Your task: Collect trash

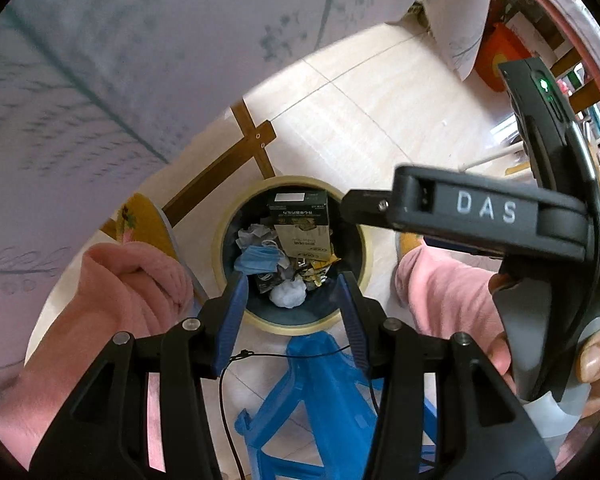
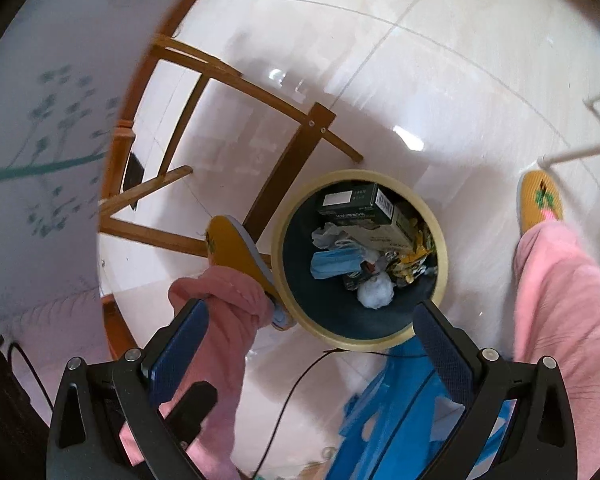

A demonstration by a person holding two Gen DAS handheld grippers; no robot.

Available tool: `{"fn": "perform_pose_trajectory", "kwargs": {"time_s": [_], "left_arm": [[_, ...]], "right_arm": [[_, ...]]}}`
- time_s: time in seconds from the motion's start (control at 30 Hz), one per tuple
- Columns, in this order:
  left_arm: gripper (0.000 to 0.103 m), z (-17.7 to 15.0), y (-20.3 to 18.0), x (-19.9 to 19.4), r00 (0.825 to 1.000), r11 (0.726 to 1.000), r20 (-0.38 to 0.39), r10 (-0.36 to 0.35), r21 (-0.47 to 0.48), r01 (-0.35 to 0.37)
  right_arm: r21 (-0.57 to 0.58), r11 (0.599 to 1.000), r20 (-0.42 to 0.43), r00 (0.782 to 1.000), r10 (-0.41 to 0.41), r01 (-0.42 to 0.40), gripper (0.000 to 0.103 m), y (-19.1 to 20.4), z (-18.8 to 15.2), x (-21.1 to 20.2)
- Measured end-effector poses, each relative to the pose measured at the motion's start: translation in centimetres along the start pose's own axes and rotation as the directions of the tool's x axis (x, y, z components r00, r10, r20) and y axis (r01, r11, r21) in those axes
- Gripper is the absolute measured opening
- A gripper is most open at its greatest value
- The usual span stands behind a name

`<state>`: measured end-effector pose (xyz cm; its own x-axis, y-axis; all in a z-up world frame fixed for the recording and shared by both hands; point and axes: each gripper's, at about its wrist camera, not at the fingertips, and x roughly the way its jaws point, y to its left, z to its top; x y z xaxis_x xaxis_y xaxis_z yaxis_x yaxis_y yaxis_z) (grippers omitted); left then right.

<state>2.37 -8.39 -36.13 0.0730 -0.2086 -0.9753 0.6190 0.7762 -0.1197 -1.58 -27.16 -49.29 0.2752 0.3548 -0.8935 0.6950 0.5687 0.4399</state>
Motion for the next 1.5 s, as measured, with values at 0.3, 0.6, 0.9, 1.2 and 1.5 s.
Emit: {"fn": "perform_pose_trajectory", "kwargs": {"time_s": [0.3,0.6,0.9,1.2,1.5], "left_arm": [[0.043,-2.4,0.3,-6.6,0.995,0.995,0.099,-0.015,-0.099,0.025],[0.043,-2.4,1.7,-15.1,0.974,0.976,0.224,0.023,-0.217,0.027],[0.051,-2.3,1.0,-25.5,0.932,0.950,0.334,0.139,-0.312,-0.029],[0.067,-3.5,0.4,-35.3,0.860,0.903,0.423,0.284,-0.418,-0.093],[0.076,-5.2,-1.0,-41.2,0.798,0.860,0.469,0.378,-0.497,-0.116]], "right_arm": [[-0.157,0.987,0.067,0.997,-0.029,0.040,0.103,2.4,-4.2,-6.3],[-0.277,0.959,0.173,0.985,-0.011,0.060,0.103,5.4,-8.4,-15.2],[-0.426,0.902,0.321,0.944,0.078,0.071,0.103,11.7,-10.9,-27.3],[-0.575,0.810,0.425,0.887,0.181,0.110,0.103,18.1,-13.9,-36.8],[-0.637,0.752,0.499,0.833,0.237,0.168,0.103,21.9,-17.2,-43.1]]}}
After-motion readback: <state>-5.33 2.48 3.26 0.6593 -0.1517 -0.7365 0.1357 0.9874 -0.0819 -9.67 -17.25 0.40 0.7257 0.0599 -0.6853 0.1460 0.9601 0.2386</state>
